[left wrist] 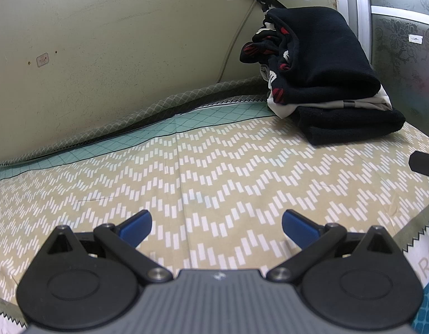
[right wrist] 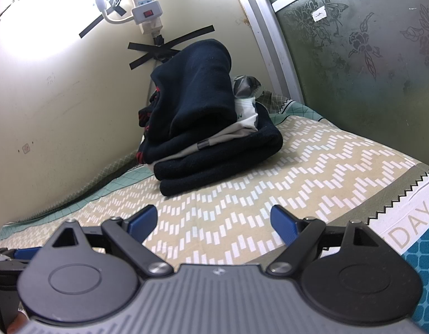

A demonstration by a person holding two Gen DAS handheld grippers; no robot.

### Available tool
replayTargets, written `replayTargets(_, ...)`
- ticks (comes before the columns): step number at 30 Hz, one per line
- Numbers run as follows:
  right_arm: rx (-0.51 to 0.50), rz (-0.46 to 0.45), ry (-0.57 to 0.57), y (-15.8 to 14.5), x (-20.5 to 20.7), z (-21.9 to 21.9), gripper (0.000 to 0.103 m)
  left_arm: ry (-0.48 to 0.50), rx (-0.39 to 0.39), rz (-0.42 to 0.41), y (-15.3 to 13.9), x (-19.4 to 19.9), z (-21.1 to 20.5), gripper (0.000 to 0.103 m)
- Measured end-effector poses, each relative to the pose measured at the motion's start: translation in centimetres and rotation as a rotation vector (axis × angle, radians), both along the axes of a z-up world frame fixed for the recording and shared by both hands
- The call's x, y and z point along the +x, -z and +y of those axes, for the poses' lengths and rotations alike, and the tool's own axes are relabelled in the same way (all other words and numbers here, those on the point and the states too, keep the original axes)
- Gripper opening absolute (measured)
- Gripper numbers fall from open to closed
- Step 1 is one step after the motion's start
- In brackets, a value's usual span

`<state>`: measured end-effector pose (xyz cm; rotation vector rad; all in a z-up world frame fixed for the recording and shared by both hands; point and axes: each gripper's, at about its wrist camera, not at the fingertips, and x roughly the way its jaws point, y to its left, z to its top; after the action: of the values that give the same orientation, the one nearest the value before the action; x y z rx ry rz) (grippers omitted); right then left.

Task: Fold small clothes

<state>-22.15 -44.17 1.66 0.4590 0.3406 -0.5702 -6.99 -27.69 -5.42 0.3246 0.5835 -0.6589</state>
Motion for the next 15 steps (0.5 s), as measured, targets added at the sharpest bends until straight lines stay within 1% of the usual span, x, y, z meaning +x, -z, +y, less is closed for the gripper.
replayTargets(15, 0.000, 0.002, 0.001, -0.11, -0.11, 0.02, 0.077, -0.002, 0.001, -0.001, 0.00, -0.01, -0.10, 0.103)
